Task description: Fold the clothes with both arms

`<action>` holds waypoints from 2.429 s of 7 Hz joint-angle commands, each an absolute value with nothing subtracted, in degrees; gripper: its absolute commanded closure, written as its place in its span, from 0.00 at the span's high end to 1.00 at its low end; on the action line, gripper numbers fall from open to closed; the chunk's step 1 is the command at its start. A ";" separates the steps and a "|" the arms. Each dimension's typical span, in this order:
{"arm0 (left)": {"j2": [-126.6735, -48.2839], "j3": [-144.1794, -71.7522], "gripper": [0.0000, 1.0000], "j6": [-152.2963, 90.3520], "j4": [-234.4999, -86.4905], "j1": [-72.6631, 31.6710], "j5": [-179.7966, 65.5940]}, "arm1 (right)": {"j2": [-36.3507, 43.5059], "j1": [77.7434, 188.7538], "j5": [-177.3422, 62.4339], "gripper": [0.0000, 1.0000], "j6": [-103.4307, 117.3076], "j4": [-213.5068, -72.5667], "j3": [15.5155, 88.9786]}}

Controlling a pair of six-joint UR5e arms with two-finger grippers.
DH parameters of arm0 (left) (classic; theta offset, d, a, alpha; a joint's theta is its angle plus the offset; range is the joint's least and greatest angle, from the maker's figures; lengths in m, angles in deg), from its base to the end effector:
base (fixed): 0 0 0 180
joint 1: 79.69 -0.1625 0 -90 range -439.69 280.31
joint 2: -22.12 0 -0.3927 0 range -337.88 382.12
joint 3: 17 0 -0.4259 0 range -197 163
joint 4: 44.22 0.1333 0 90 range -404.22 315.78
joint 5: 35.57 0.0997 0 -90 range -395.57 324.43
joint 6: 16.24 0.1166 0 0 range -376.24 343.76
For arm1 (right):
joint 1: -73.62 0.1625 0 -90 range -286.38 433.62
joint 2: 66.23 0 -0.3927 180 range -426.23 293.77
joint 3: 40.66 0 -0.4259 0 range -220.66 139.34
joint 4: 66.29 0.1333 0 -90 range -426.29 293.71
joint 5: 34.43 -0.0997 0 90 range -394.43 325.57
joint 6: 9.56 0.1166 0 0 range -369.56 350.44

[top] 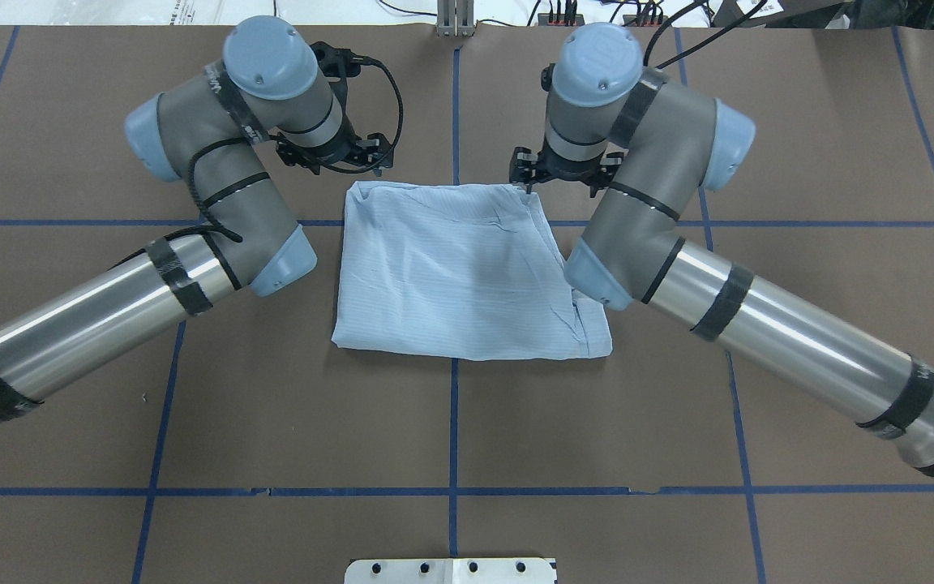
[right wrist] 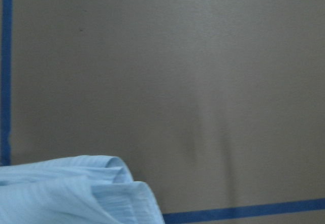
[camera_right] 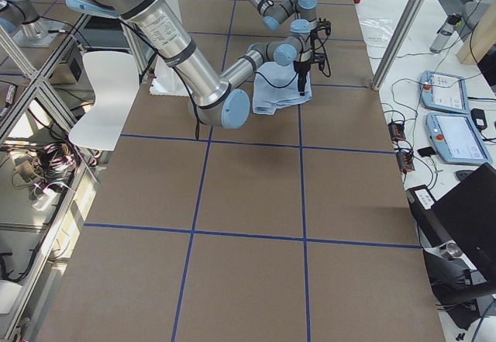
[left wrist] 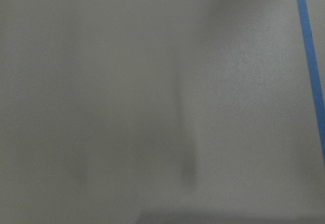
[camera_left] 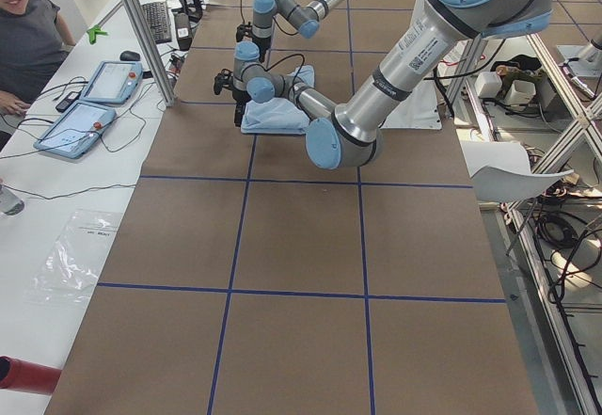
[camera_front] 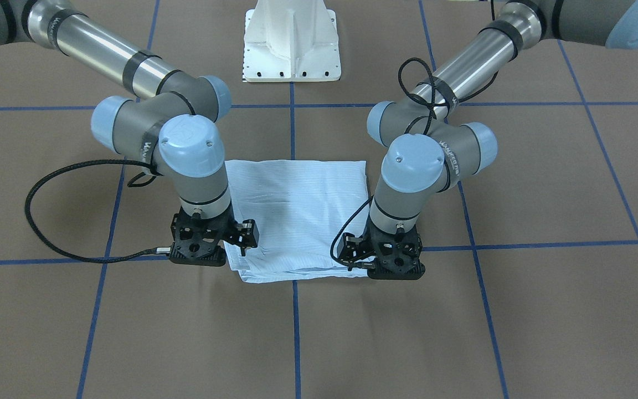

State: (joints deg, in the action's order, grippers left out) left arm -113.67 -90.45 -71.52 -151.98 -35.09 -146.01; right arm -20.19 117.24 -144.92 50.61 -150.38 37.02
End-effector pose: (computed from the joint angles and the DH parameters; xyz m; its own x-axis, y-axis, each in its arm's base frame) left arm 0.5053 -0.6284 0.2299 0.6703 0.0886 -0.7368 0.1147 0.9685 0.2208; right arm -0.5014 -0.6056 0.2476 0.7425 0.0639 0.6668 -0.1411 0.9880 0.0624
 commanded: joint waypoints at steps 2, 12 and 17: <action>-99.76 -117.21 1.00 -53.64 -136.16 -29.61 -150.67 | -9.31 128.60 -152.90 1.00 23.58 -164.06 50.61; -64.24 -130.02 1.00 -23.36 -136.41 -2.39 -163.45 | 32.69 156.03 -164.07 1.00 -19.82 -166.66 69.64; -55.85 -128.27 1.00 -11.16 -135.89 7.84 -163.54 | 37.92 160.28 -163.72 1.00 -17.66 -165.79 69.64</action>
State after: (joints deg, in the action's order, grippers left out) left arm -56.78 -128.83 -14.78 -136.26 6.11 -163.54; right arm 37.86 160.13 -163.70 -18.79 -166.35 69.50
